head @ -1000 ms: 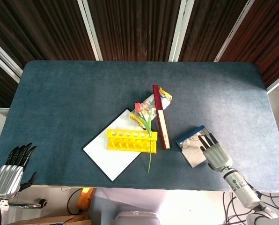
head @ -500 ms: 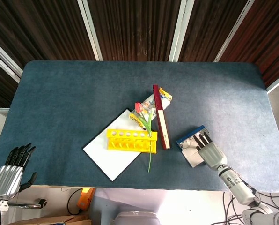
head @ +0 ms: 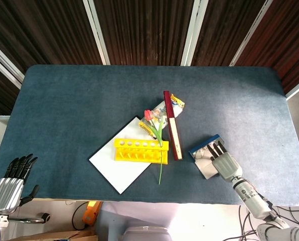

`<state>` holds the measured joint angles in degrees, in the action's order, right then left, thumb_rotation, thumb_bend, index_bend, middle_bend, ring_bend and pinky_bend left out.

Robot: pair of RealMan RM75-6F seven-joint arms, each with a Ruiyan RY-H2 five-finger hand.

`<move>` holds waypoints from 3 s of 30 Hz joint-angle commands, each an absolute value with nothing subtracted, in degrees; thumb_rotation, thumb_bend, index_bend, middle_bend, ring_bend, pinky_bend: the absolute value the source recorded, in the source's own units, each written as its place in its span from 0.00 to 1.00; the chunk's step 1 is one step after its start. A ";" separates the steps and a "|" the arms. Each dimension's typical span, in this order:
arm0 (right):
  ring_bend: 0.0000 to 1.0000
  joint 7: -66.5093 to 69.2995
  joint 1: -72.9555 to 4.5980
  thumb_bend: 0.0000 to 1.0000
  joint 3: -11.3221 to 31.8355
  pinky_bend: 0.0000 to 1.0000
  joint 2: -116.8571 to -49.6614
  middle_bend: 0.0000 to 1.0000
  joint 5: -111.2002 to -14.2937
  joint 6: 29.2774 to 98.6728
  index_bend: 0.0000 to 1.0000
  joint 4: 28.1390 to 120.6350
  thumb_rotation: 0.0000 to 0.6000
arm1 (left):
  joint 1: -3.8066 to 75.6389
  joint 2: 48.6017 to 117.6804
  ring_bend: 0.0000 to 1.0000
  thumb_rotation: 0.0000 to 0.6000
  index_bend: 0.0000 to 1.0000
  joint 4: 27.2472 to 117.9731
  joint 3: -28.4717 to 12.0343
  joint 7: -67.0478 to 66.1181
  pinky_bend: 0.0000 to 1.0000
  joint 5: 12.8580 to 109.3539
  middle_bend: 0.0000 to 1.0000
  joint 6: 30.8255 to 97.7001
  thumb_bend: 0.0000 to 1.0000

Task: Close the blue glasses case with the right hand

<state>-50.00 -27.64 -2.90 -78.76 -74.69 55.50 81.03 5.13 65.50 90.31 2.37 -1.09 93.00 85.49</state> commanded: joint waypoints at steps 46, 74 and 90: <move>0.00 -38.61 -28.63 0.59 -0.35 0.08 -82.69 0.12 -80.31 60.50 0.76 74.72 1.00 | 5.02 65.32 0.00 1.00 0.00 90.21 2.50 -0.65 0.05 93.38 0.00 85.51 0.36; 0.00 -41.55 -33.93 0.65 7.50 0.05 -77.40 0.12 -67.84 54.29 0.71 83.88 1.00 | 5.73 65.79 0.00 1.00 0.00 90.23 2.41 -1.77 0.05 92.99 0.00 84.06 0.36; 0.00 -51.86 -42.51 0.65 10.17 0.02 -79.19 0.12 -47.94 50.14 0.67 82.37 1.00 | 6.34 65.92 0.00 1.00 0.00 90.31 2.23 -2.29 0.05 92.22 0.00 82.86 0.37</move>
